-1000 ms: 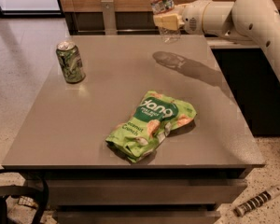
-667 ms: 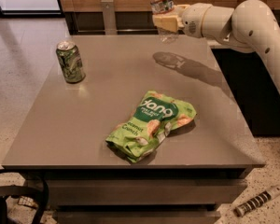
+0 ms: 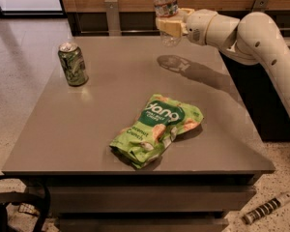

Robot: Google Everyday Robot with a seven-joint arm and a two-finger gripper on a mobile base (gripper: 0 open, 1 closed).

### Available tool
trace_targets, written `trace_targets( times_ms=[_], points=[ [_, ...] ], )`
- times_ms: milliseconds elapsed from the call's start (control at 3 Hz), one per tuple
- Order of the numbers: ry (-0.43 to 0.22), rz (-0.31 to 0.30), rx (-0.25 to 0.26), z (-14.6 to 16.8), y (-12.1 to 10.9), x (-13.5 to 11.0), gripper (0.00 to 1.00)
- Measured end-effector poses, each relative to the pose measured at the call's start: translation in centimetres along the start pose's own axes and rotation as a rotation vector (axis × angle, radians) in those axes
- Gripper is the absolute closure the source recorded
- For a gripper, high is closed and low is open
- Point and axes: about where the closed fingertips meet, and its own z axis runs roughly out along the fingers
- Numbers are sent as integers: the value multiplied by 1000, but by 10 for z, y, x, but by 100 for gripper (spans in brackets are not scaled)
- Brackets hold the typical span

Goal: Place water bottle upright

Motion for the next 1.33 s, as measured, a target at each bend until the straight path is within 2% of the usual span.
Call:
trace_targets(
  times_ms=[667,1333],
  points=[
    [-38,27,-8,7,1,17,100],
    [-45,65,7,9,7,37,100]
  ],
)
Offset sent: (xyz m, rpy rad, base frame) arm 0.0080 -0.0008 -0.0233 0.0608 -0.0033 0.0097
